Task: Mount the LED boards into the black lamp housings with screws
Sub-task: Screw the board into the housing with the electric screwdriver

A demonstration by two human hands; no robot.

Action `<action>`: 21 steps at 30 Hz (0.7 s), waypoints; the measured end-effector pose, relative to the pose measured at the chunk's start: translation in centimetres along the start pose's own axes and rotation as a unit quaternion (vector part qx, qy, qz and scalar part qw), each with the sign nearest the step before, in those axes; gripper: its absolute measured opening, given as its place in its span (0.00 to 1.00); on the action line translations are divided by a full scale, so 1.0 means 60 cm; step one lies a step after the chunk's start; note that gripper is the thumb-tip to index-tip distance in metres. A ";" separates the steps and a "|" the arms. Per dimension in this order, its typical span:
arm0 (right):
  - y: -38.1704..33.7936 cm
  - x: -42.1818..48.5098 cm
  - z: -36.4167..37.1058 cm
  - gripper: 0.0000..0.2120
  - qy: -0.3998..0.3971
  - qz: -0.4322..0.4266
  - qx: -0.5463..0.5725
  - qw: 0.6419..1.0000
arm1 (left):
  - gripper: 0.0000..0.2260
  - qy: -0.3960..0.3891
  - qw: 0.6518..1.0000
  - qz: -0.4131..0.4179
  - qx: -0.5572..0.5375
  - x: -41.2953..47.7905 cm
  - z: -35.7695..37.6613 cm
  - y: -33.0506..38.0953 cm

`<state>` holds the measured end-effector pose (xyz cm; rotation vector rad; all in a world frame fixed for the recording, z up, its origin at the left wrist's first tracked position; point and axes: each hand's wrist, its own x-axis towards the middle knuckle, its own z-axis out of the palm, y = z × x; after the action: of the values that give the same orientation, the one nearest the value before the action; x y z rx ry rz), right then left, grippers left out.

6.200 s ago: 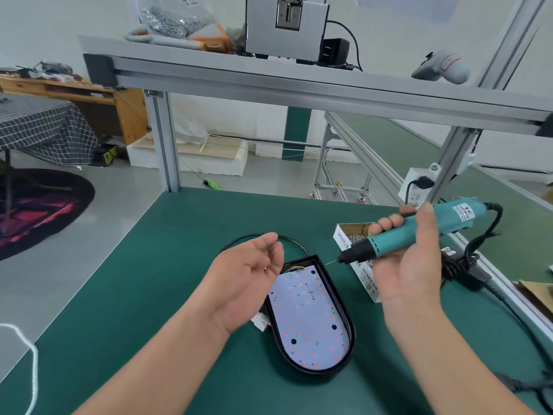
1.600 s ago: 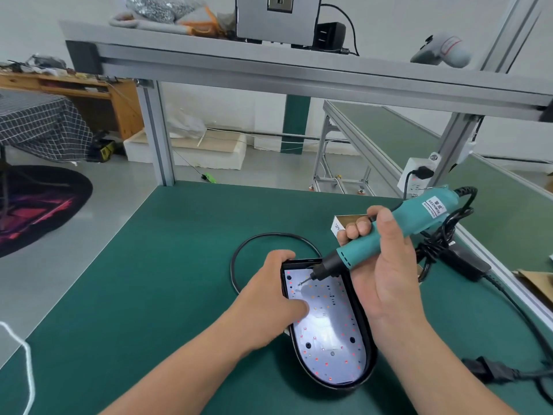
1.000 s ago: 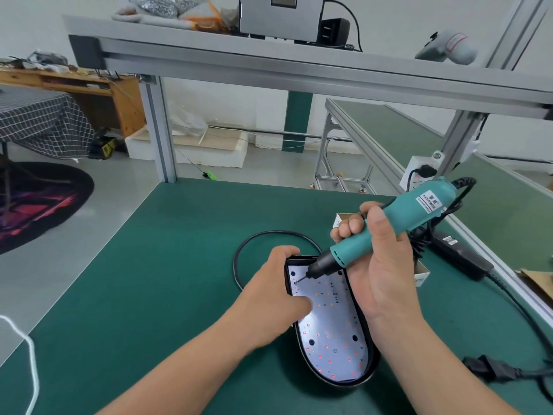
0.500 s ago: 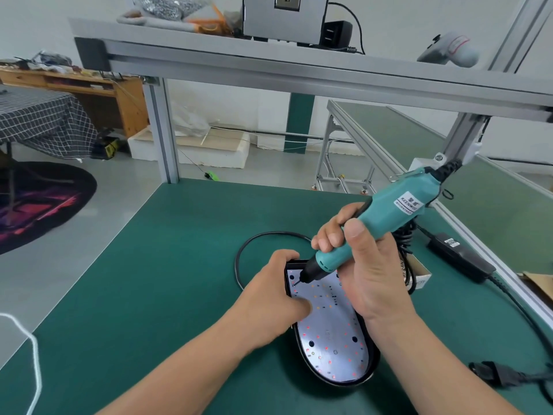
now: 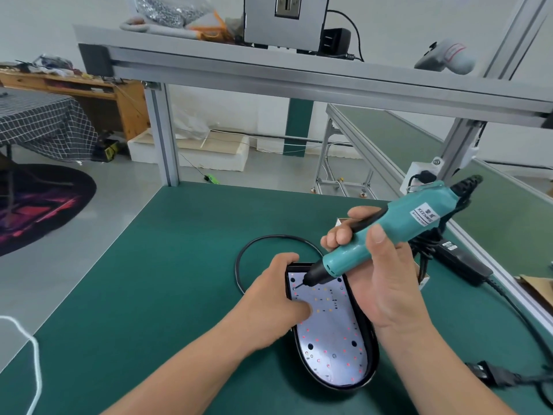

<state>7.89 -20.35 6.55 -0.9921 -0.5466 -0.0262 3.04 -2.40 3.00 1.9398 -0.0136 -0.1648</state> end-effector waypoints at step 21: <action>-0.120 0.031 -0.145 0.16 0.321 -0.008 0.023 0.947 | 0.24 0.020 0.994 0.040 -0.097 0.006 0.000 -0.011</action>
<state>11.30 -30.90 9.35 -0.8707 0.0451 -0.3397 3.36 -2.21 2.34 1.7457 -0.0477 -0.0712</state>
